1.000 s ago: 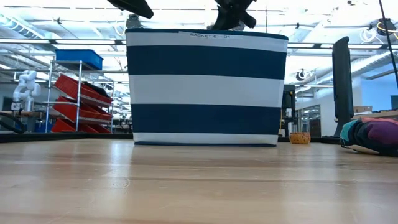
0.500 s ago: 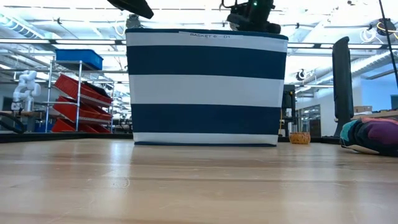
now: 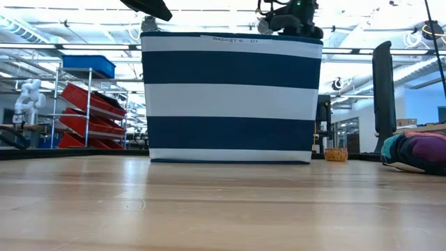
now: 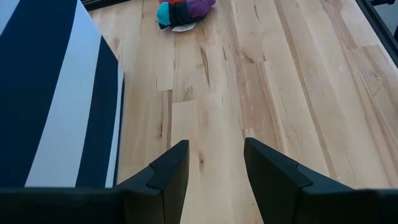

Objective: Sort clothes
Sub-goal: Adjust the blue bin

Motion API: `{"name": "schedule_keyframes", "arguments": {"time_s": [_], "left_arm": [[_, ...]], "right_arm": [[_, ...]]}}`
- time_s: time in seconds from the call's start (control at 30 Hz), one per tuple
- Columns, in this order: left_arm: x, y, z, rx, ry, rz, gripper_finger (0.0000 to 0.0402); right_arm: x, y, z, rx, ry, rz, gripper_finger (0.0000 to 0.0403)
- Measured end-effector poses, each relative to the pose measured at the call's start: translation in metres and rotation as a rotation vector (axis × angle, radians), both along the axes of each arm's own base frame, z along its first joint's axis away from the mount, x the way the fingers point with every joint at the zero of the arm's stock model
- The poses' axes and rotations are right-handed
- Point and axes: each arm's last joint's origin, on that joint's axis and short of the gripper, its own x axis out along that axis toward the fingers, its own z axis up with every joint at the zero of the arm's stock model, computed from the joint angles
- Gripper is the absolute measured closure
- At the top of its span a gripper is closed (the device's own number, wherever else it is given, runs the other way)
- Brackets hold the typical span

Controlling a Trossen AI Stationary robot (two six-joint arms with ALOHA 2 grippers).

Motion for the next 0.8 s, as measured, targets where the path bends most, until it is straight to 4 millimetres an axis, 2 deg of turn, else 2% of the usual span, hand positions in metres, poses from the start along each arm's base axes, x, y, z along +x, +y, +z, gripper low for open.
{"name": "schedule_keyframes", "arguments": {"time_s": [0.2, 0.33, 0.6, 0.8], "left_arm": [[0.000, 0.000, 0.000, 0.000, 0.000, 0.000, 0.0237], [0.000, 0.000, 0.000, 0.000, 0.000, 0.000, 0.0237], [0.000, 0.000, 0.000, -0.001, 0.000, 0.001, 0.0237], [0.000, 0.000, 0.000, -0.002, 0.000, 0.001, 0.0237]], "right_arm": [[-0.010, 0.015, 0.003, 0.150, -0.003, -0.039, 0.0216], [-0.006, 0.048, 0.007, 0.245, -0.023, 0.035, 0.0217], [0.006, 0.119, 0.017, 0.066, -0.071, 0.262, 0.0217], [-0.002, 0.168, 0.023, -0.095, -0.085, 0.366, 0.0218]]}}
